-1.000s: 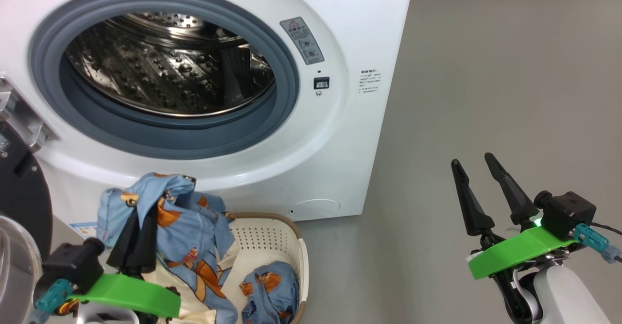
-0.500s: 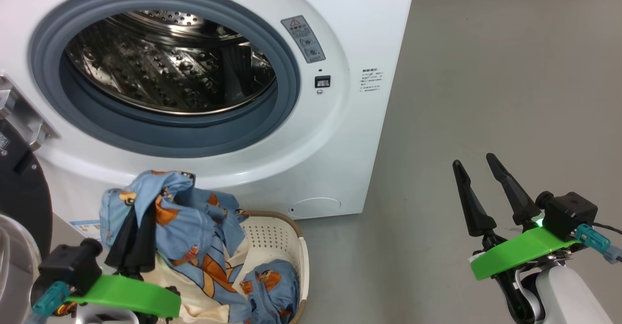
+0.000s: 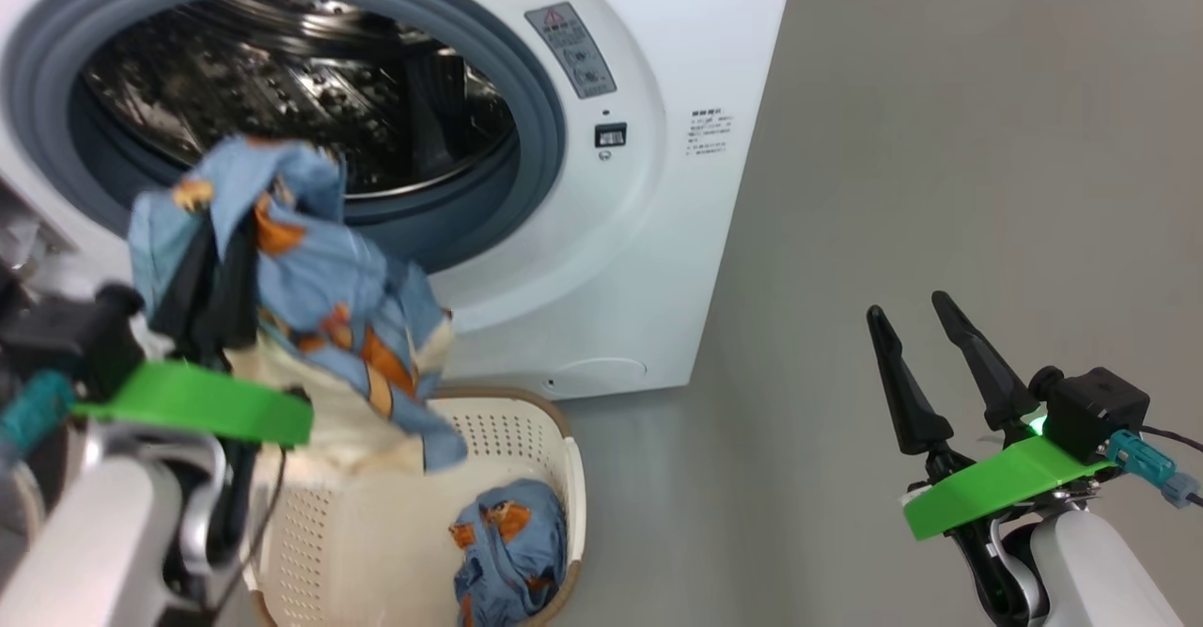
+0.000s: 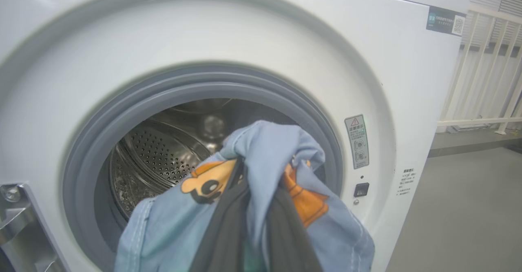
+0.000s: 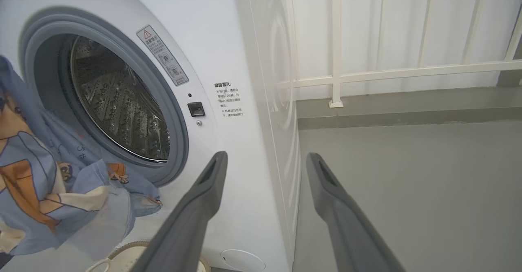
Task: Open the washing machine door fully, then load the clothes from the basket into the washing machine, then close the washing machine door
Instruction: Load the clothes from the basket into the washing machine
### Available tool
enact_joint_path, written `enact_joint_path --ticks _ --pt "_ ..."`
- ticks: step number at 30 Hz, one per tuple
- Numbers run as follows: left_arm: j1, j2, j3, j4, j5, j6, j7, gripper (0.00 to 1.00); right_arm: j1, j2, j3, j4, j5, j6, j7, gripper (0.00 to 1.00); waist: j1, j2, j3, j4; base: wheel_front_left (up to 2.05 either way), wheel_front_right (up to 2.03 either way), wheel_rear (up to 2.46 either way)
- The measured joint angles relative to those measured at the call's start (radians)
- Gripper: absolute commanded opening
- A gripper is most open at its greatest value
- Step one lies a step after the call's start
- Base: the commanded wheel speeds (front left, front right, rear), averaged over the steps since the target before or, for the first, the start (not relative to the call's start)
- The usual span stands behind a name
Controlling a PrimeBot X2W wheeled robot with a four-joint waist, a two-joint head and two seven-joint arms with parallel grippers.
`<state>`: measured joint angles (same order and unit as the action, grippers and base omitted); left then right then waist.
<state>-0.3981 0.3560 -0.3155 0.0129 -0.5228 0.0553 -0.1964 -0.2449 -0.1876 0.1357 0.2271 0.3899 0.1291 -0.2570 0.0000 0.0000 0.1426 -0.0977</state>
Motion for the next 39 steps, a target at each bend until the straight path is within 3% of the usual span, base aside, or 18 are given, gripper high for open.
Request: enact_joint_path --ticks 10,24,33,39 --pt "-0.226 0.001 -0.001 0.304 -0.011 -0.086 0.021 0.0 -0.044 0.038 0.0 -0.026 -0.01 0.0 0.0 1.0 0.0 0.0 0.116 -0.038 0.0 0.0 0.0" --pt "-0.603 -0.001 0.011 0.727 -0.008 -0.15 -0.026 0.0 -0.13 0.1 0.002 -0.065 -0.02 0.0 0.0 1.0 0.0 0.0 0.343 -0.123 0.0 0.0 0.0" --pt "-0.786 0.037 -0.005 0.882 0.026 -0.168 -0.043 0.0 -0.152 0.124 0.009 -0.083 -0.025 0.0 0.0 1.0 0.0 0.0001 0.464 -0.195 0.0 0.0 0.0" --pt "-0.896 0.061 0.001 0.889 0.068 -0.169 -0.055 0.0 -0.162 0.131 0.007 -0.088 -0.025 0.0 0.0 1.0 0.0 0.0 0.519 -0.248 0.0 0.0 0.0"
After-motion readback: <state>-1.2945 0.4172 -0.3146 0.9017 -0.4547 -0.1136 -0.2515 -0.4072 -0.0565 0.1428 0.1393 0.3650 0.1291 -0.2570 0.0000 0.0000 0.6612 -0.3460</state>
